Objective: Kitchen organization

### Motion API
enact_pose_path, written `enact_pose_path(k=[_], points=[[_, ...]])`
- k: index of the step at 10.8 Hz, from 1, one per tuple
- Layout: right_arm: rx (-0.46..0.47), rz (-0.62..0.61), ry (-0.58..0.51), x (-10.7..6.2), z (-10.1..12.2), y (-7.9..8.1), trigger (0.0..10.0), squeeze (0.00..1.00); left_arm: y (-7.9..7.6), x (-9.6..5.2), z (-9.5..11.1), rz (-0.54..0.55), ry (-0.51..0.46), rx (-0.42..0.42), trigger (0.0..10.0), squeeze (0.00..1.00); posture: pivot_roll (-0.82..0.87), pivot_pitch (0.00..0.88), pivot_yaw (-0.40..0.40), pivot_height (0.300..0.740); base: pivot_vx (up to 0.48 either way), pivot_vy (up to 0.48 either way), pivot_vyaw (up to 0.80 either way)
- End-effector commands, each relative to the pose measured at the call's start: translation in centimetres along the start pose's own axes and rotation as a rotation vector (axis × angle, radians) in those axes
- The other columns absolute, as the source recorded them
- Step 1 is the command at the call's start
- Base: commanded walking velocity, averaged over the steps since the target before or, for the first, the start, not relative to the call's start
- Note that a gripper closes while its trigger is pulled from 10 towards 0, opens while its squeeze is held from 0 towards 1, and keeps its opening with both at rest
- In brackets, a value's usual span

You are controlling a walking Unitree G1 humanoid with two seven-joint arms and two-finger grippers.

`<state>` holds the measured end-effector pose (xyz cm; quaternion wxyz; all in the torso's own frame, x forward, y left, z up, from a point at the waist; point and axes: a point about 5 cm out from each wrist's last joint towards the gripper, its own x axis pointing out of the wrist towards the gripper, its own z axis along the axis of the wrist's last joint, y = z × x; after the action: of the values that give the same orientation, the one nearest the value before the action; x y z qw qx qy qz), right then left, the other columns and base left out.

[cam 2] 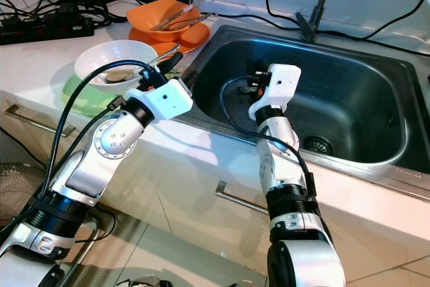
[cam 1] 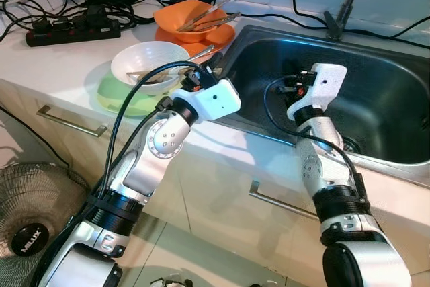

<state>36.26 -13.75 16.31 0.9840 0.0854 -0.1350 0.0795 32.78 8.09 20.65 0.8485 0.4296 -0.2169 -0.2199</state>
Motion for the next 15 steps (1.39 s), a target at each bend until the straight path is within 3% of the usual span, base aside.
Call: enact_pose_path(k=[1, 6, 7, 10, 11, 12, 15], points=[[-0.003, 0.003, -0.002, 0.4, 0.2, 0.0, 10.0, 1.00, 0.0, 0.2, 0.1, -0.023, -0.005, 0.030, 10.0, 0.00, 0.06, 0.030, 0.028, 0.740, 0.000, 0.000, 0.00], [0.000, 0.010, -0.003, 0.4, 0.2, 0.4, 10.0, 1.00, 0.3, 1.7, -0.4, -0.042, 0.033, 0.118, 10.0, 0.00, 0.05, 0.017, 0.031, 0.740, 0.000, 0.000, 0.00], [0.003, 0.007, -0.006, 0.4, 0.2, 0.4, 10.0, 0.00, 0.2, 2.1, -0.4, -0.049, 0.036, 0.135, 10.0, 0.00, 0.05, 0.010, 0.034, 0.740, 0.000, 0.000, 0.00], [0.010, 0.011, -0.008, 0.4, 0.1, 0.6, 10.0, 0.00, 0.0, 2.8, -0.5, -0.058, 0.043, 0.158, 10.0, 0.00, 0.04, 0.002, 0.039, 0.740, 0.000, 0.000, 0.00], [0.015, 0.011, -0.010, 0.4, 0.1, 0.7, 10.0, 0.00, 0.0, 2.9, -0.5, -0.055, 0.040, 0.158, 4.0, 0.00, 0.04, 0.008, 0.040, 0.740, 0.000, 0.000, 0.00], [0.017, 0.010, -0.010, 0.4, 0.1, 0.7, 10.0, 0.00, 0.2, 3.0, -0.4, -0.043, 0.031, 0.155, 0.0, 0.00, 0.04, 0.016, 0.037, 0.740, 0.000, 0.000, 0.00], [0.024, 0.012, -0.004, 0.3, -0.1, 1.0, 10.0, 0.00, 0.3, 3.0, -0.1, -0.034, 0.013, 0.153, 0.0, 0.00, 0.04, 0.024, 0.036, 0.740, 0.000, 0.000, 0.00]])
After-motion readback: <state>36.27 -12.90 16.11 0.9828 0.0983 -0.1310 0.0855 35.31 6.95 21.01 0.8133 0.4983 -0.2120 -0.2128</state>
